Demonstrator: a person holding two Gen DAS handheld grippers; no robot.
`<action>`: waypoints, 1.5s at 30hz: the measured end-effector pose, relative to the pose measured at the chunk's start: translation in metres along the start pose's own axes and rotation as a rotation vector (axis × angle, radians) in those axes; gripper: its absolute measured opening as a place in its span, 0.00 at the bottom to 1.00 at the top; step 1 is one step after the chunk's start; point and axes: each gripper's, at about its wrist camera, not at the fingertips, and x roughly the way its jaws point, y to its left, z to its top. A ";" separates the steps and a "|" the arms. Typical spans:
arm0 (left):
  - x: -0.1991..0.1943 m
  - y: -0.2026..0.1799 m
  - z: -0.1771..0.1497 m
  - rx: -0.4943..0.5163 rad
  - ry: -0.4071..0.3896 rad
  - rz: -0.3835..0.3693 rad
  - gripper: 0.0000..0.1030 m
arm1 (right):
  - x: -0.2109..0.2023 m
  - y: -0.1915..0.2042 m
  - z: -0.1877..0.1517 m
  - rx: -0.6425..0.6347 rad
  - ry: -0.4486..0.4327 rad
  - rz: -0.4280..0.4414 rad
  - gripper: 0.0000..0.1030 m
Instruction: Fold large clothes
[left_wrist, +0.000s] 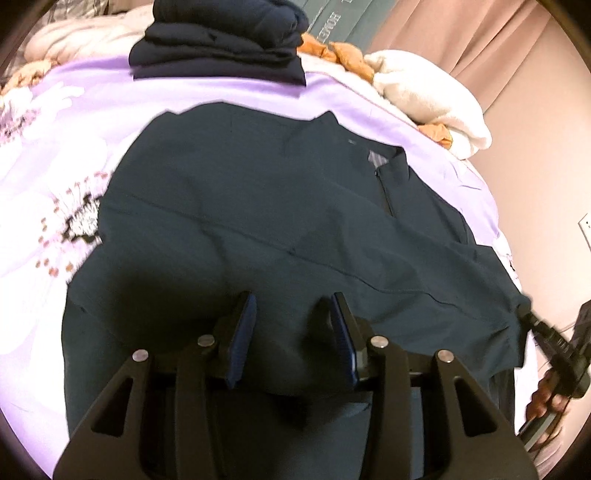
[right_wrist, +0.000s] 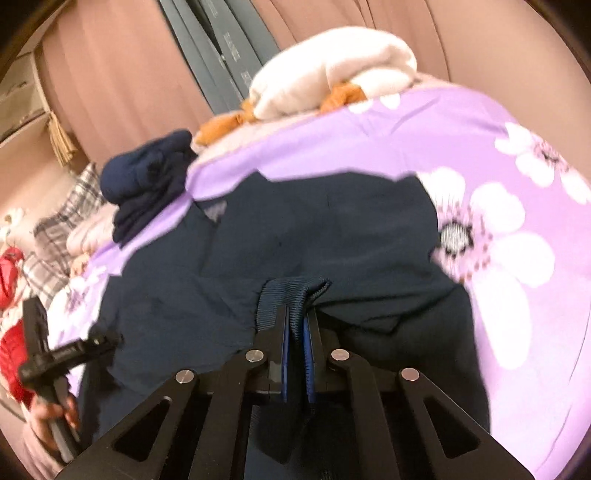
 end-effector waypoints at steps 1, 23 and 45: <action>0.002 0.000 0.001 0.004 0.002 0.009 0.45 | 0.002 -0.001 0.006 -0.012 -0.011 -0.015 0.08; -0.030 0.046 -0.035 -0.334 0.120 -0.348 0.52 | 0.026 -0.024 -0.031 0.078 0.221 0.036 0.40; -0.010 0.019 -0.041 -0.304 0.079 -0.399 0.13 | -0.013 0.010 -0.014 0.013 0.050 0.021 0.04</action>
